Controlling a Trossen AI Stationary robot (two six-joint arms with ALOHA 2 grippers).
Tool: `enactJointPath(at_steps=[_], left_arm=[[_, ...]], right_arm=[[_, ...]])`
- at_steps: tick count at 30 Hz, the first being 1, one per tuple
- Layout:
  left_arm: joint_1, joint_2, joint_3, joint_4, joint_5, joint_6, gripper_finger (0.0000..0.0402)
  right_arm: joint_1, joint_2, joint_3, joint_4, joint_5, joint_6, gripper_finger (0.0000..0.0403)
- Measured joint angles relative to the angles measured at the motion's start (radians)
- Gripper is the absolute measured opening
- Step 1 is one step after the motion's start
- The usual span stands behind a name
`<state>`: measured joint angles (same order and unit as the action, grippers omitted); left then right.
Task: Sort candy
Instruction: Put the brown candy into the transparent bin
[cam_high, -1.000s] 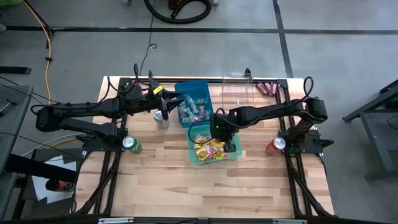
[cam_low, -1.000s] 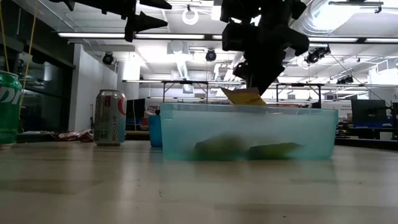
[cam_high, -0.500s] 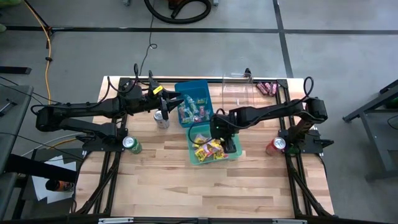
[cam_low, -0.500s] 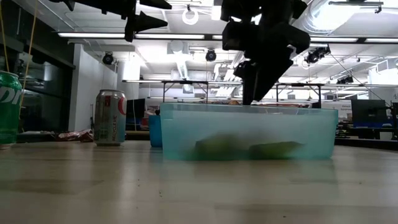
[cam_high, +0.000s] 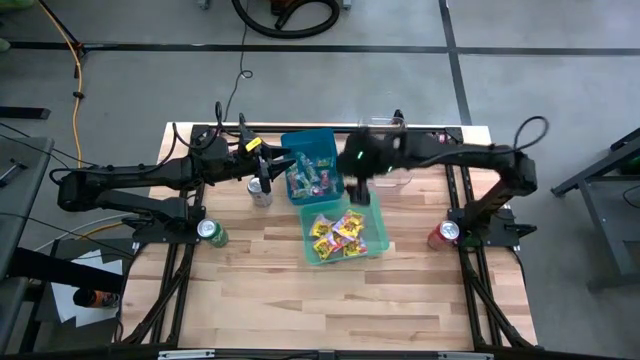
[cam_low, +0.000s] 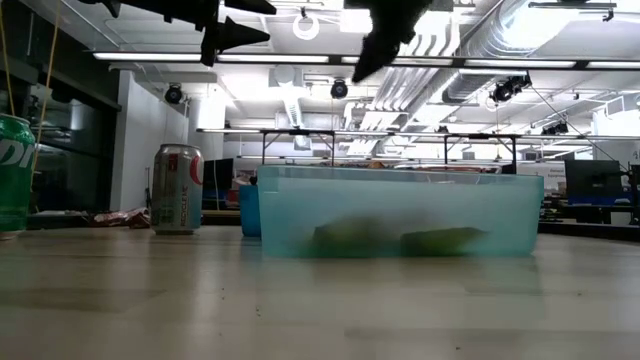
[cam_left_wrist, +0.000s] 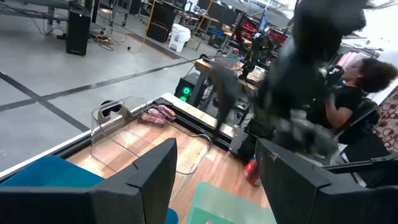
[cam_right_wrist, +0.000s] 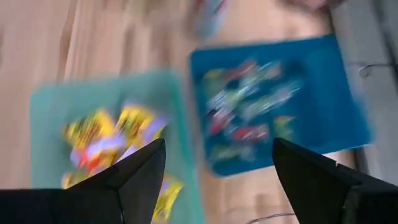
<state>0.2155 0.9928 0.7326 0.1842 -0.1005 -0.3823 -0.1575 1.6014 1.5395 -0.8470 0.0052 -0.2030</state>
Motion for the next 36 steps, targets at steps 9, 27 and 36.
enactJointPath(at_steps=[9, 27, 36], left_arm=[[0.000, 0.000, 0.000, -0.001, 0.000, 0.000, 0.0207], [0.000, 0.000, 0.000, 0.003, 0.044, 0.052, 0.0207], [0.000, 0.000, 0.000, 0.004, 0.044, 0.063, 0.0207]], right_arm=[[-0.090, -0.152, 0.015, 0.058, -0.105, 0.114, 0.0291], [-0.098, -0.409, -0.424, 0.602, -0.232, 0.375, 0.0291], [-0.097, -0.494, -0.658, 1.020, -0.196, 0.602, 0.0291]])
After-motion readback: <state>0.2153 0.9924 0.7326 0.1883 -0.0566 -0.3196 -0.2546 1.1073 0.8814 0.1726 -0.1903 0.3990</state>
